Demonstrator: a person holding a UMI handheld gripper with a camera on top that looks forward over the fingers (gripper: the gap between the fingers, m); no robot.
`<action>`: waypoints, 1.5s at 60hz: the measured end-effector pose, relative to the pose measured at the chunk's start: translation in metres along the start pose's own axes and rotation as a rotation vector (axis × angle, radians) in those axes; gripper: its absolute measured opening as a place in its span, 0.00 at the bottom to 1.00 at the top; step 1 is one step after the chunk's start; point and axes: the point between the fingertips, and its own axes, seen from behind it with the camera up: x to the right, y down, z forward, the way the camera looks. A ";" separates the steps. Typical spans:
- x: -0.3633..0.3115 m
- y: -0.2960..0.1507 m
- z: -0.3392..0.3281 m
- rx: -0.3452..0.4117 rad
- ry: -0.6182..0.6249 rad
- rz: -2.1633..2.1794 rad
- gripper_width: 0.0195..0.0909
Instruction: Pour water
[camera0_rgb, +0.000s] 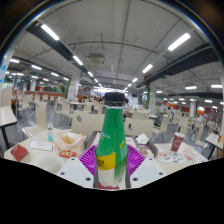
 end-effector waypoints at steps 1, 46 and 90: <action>0.012 0.005 0.001 -0.005 0.005 0.022 0.22; 0.010 0.060 0.005 -0.058 0.069 0.128 0.44; 0.032 0.067 -0.237 -0.088 -0.040 0.056 0.90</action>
